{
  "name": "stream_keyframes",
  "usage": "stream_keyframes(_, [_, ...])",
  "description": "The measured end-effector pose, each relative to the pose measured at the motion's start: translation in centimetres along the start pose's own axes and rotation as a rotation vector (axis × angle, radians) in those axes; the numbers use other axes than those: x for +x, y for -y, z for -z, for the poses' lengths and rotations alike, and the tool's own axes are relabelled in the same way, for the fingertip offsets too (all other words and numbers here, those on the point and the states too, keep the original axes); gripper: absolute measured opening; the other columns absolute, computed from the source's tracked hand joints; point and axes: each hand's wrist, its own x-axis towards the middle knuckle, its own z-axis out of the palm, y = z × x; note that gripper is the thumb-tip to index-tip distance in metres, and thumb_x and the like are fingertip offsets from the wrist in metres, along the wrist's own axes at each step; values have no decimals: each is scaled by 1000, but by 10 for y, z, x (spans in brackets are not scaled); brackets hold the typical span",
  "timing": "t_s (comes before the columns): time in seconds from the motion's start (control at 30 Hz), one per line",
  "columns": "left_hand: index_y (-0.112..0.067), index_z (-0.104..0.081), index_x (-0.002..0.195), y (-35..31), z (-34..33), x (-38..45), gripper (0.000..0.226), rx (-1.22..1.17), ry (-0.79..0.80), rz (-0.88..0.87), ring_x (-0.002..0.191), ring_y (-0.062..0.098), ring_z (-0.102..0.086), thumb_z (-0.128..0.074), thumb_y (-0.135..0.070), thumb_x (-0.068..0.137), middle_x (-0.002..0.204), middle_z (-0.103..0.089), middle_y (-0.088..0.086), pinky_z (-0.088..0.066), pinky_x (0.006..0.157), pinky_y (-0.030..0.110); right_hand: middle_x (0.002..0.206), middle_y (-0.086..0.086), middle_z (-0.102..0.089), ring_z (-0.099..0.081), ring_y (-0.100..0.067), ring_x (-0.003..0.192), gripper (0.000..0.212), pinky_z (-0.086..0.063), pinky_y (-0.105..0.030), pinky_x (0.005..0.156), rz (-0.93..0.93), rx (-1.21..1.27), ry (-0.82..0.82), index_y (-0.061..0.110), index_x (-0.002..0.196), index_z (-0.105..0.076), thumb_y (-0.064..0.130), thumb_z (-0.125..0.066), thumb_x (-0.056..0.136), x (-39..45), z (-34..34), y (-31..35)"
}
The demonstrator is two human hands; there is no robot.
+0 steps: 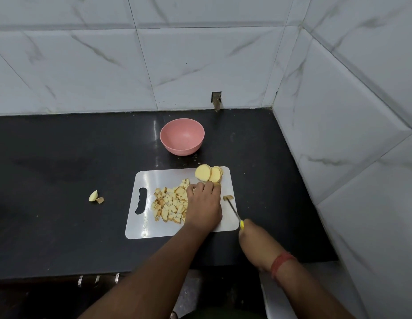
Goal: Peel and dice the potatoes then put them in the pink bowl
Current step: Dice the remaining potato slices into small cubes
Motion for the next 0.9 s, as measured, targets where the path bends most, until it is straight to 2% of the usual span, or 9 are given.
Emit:
stream_keyframes(0.03, [-18,-60,118,-1,-1,-1,29,19,-15,-44,103,23,-50,-53,-23,91,114,-58,3,-36,99,46,98,-12,-61,-59,-27,86,13,-44,-31,74,5,57,-56,12,93,-43,19,-35,100,0,5,1])
stream_keyframes(0.1, [-18,-62,114,-2,-2,0,28,70,-26,-168,105,27,-51,-53,-20,88,117,-59,4,-37,99,49,89,-11,-59,-57,-27,80,16,-45,-33,70,21,173,-141,11,93,-44,21,-35,101,2,13,3])
stream_keyframes(0.17, [-17,-63,121,-6,-3,1,34,107,-32,-307,109,29,-52,-54,-20,88,121,-58,4,-38,101,53,82,-8,-55,-52,-24,72,18,-43,-34,66,34,264,-185,11,92,-44,23,-36,102,3,18,5])
stream_keyframes(0.3, [-13,-62,128,-7,-8,1,38,190,11,-492,113,32,-52,-49,-22,94,123,-58,6,-34,106,61,87,-12,-59,-58,-29,79,18,-45,-36,68,56,266,-238,9,99,-46,25,-38,102,4,19,7])
stream_keyframes(0.43, [-10,-64,124,0,-4,-5,35,260,49,-466,119,35,-50,-45,-21,97,118,-59,8,-24,115,60,88,-11,-60,-58,-29,79,17,-48,-38,70,58,248,-229,10,99,-46,25,-37,102,3,15,7])
stream_keyframes(0.53, [-8,-63,123,9,-2,-7,31,266,58,-424,124,33,-47,-47,-20,99,123,-58,11,-20,119,59,88,-9,-59,-57,-25,77,17,-46,-35,68,60,228,-224,11,101,-46,26,-37,102,4,13,7])
stream_keyframes(0.8, [-12,-62,119,21,0,-8,28,217,44,-351,122,32,-48,-53,-24,96,131,-54,13,-28,114,57,81,-6,-55,-54,-21,71,17,-44,-35,64,78,188,-204,13,100,-45,27,-36,102,5,10,11])
stream_keyframes(0.9, [-16,-57,130,21,3,-6,36,135,-27,-197,120,29,-50,-50,-26,97,132,-56,9,-32,111,53,78,-4,-54,-52,-19,67,17,-43,-34,62,85,205,-211,14,96,-45,27,-36,102,5,10,9])
